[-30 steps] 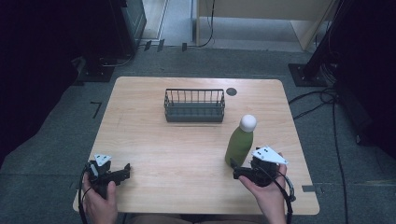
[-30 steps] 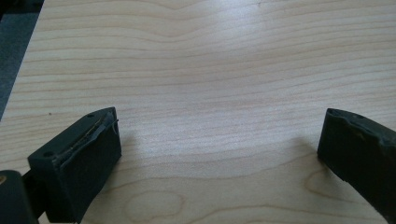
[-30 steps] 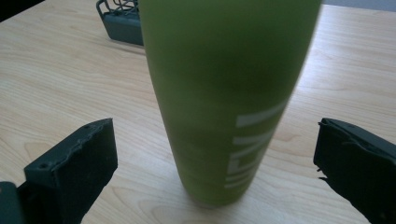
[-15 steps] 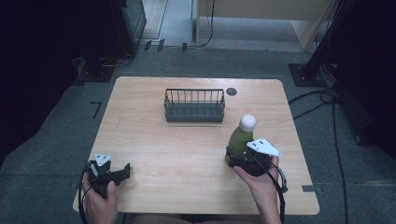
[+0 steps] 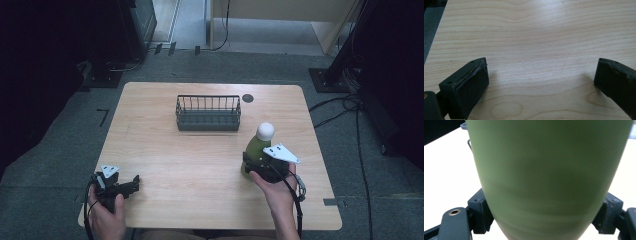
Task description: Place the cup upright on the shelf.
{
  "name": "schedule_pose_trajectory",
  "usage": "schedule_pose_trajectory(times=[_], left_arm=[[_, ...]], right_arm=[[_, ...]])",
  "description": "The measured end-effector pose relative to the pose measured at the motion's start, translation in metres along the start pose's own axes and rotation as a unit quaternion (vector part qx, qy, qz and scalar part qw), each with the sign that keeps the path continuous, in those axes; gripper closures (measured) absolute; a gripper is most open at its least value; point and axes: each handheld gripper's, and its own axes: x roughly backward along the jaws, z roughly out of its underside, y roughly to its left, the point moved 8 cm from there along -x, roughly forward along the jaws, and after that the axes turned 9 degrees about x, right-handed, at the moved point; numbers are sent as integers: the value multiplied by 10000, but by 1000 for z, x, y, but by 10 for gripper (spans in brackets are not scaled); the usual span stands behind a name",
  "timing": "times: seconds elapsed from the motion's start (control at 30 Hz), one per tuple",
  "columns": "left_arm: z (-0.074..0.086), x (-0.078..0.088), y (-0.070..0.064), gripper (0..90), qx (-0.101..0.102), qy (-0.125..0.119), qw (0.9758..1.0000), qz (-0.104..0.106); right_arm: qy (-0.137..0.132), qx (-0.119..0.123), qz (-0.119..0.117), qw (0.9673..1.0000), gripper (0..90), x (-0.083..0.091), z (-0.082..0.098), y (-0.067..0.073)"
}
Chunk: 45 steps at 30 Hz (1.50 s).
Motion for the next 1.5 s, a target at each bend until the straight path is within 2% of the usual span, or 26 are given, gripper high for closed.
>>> schedule_pose_trajectory(times=[0.3, 0.63, 0.83, 1.03, 1.5], left_arm=[[0, 0, 0, 0, -3, 2, 10000, 0], [0, 0, 0, 0, -3, 6, 10000, 0], [0, 0, 0, 0, 6, -3, 10000, 1], [0, 0, 0, 0, 5, 3, 10000, 2], [0, 0, 0, 0, 6, 2, 10000, 3]], right_arm=[[90, 189, -42, 9998, 205, -1, -3, 4], [20, 196, -218, 9996, 206, -6, -17, 14], [-70, 262, -305, 9992, 206, -12, -35, 22], [-214, 362, -430, 9982, 206, -18, -60, 33], [-292, 450, -576, 9969, 206, -40, -100, 45]])
